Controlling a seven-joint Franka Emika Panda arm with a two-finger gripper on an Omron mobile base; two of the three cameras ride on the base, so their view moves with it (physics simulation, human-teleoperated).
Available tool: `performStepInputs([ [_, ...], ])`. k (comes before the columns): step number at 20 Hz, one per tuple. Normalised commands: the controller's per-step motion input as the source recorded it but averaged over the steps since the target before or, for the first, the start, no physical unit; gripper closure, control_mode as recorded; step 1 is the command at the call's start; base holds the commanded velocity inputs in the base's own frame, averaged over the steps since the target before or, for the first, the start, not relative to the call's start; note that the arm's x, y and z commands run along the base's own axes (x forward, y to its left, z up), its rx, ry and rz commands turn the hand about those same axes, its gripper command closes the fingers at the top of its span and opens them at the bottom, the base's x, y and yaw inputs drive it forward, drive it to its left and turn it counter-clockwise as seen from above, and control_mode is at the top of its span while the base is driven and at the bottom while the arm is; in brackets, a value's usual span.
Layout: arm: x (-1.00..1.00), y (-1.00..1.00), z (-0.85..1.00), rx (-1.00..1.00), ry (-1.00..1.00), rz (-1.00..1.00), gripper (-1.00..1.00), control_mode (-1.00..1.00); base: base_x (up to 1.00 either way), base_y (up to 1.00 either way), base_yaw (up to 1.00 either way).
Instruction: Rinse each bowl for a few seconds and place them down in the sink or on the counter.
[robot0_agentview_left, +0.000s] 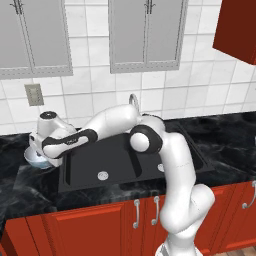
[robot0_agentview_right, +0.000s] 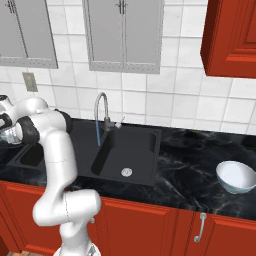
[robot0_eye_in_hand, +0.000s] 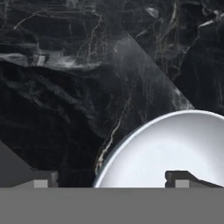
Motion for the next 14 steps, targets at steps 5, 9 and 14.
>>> performStepInputs([
  [5,-0.03,-0.08,0.71,-0.01,-0.02,0.00,-1.00,-1.00,0.00,0.00,0.00],
  [9,0.00,-0.45,0.98,-0.09,0.01,-0.05,-1.00,-1.00,0.00,0.00,0.00],
  [14,0.00,-0.75,0.96,-0.12,0.08,-0.15,-1.00,-1.00,0.00,0.00,0.00],
])
